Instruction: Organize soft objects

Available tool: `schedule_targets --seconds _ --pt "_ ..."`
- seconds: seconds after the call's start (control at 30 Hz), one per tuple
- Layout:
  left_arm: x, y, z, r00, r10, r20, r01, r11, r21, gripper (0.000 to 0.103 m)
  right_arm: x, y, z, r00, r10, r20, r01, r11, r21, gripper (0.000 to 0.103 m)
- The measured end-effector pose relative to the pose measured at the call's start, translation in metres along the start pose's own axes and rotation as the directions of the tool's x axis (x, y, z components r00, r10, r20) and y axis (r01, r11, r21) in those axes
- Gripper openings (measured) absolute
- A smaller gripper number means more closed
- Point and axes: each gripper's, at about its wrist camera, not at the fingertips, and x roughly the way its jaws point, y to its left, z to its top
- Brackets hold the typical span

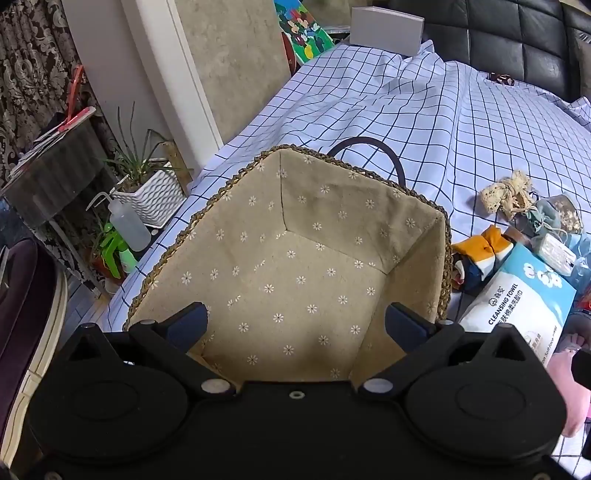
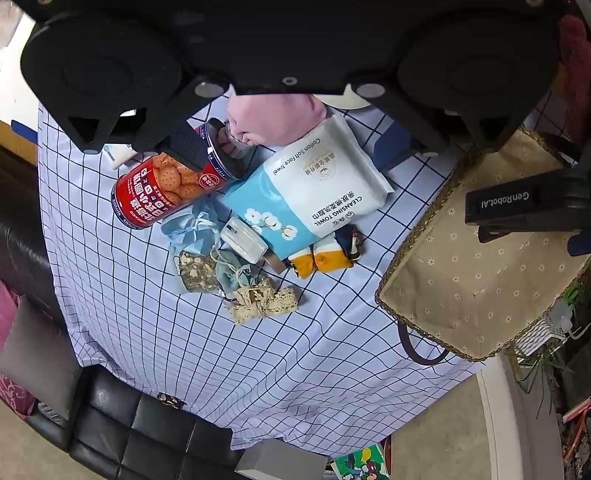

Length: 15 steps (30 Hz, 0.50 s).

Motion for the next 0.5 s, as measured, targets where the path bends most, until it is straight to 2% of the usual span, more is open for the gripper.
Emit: schedule_targets --seconds 0.5 --pt "0.0018 -0.0010 -0.0015 1.000 -0.002 -0.003 0.002 1.000 0.001 0.099 -0.0009 -0.0004 0.0001 1.000 0.002 -0.004 -0.002 1.000 -0.003 0.097"
